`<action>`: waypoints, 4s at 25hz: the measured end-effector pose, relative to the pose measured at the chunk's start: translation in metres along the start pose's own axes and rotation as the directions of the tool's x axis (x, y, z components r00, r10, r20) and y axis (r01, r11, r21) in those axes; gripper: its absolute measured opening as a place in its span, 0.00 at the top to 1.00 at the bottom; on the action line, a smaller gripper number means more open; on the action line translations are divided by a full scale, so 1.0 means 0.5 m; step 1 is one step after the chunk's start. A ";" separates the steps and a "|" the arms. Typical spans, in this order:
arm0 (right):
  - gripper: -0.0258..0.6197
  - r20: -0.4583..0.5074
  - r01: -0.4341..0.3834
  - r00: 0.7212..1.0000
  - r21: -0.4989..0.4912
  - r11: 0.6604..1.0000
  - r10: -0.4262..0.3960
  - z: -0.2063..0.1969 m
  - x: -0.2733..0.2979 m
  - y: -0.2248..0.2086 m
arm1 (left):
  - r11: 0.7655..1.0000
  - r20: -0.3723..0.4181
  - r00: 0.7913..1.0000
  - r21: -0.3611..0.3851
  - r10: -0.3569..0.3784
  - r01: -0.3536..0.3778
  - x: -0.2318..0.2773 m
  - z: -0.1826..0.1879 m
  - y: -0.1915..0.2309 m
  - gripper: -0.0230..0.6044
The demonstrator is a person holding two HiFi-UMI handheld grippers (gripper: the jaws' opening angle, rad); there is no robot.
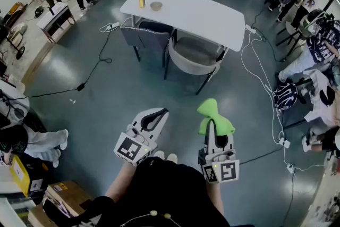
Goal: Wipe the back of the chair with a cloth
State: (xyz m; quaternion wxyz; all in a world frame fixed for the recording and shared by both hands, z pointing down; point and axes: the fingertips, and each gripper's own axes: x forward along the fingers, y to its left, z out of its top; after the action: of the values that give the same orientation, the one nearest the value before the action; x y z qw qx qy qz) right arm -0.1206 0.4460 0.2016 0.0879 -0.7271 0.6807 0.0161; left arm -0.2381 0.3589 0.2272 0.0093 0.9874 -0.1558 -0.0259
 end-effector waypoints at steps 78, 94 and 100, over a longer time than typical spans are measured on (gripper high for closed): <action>0.93 -0.636 -0.384 0.756 -0.234 0.893 0.158 -0.411 0.568 -0.547 | 0.990 -0.119 0.983 0.017 0.138 -0.137 0.436 -0.060 0.427 0.94; 0.93 -0.982 -0.873 0.174 -0.117 0.473 0.078 -0.942 0.721 -0.708 | 0.926 -0.252 0.897 -0.004 0.364 -0.377 0.429 -0.129 0.472 0.94; 0.93 -0.997 -0.959 -0.056 0.037 0.280 -0.059 -1.083 0.676 -0.757 | 0.912 -0.321 0.865 -0.007 0.387 -0.411 0.405 -0.177 0.474 0.94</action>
State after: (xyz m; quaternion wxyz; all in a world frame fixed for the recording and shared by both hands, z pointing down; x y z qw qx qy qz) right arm 0.2278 0.0531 0.7261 -0.6754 -0.1520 0.7155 -0.0939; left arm -0.1140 0.0719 0.3123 0.0762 0.9242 -0.3519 0.1274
